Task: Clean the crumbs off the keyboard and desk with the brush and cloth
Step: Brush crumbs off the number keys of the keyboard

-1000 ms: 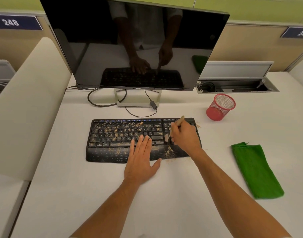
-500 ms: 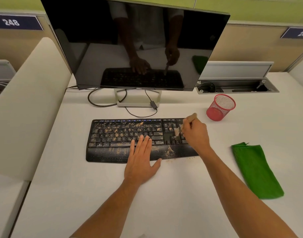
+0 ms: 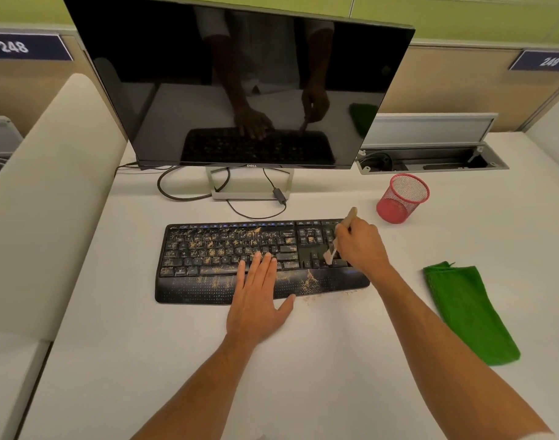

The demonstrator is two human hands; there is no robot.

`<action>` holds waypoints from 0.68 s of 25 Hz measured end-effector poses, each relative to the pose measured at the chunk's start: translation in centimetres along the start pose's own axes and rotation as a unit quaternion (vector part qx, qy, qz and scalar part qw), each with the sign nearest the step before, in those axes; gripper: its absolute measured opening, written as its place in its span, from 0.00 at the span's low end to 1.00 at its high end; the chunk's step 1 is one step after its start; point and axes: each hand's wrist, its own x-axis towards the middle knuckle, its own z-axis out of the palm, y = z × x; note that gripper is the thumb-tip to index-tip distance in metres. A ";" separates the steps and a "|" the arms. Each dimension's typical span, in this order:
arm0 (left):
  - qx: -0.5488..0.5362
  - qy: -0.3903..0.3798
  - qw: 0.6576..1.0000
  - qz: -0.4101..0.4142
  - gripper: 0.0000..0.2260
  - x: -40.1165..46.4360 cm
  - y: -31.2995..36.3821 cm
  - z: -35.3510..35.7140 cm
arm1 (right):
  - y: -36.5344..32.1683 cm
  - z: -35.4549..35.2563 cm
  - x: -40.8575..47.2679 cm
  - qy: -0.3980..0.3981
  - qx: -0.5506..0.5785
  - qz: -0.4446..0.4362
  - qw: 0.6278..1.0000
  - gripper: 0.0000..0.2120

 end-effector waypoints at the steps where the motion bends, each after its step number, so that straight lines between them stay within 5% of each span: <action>1: 0.000 0.002 1.000 0.000 0.37 0.0 0.0 0.0 | -0.2 0.0 -0.1 0.014 0.015 0.000 1.000 0.22; 5: 0.001 0.000 1.000 0.001 0.37 0.0 0.0 0.0 | -0.6 1.0 -1.2 0.018 0.017 -0.016 1.000 0.23; 11: 0.002 -0.002 1.000 0.000 0.37 0.0 -0.1 0.0 | -0.3 0.9 -1.8 -0.087 0.004 0.004 0.996 0.19; 15: 0.004 0.005 1.000 0.001 0.37 0.0 0.0 0.1 | -0.4 1.2 -1.7 0.043 0.034 -0.013 0.998 0.23; 17: 0.005 0.010 1.000 0.002 0.37 0.0 -0.1 0.2 | -0.3 1.4 -1.7 0.040 0.026 -0.032 0.998 0.20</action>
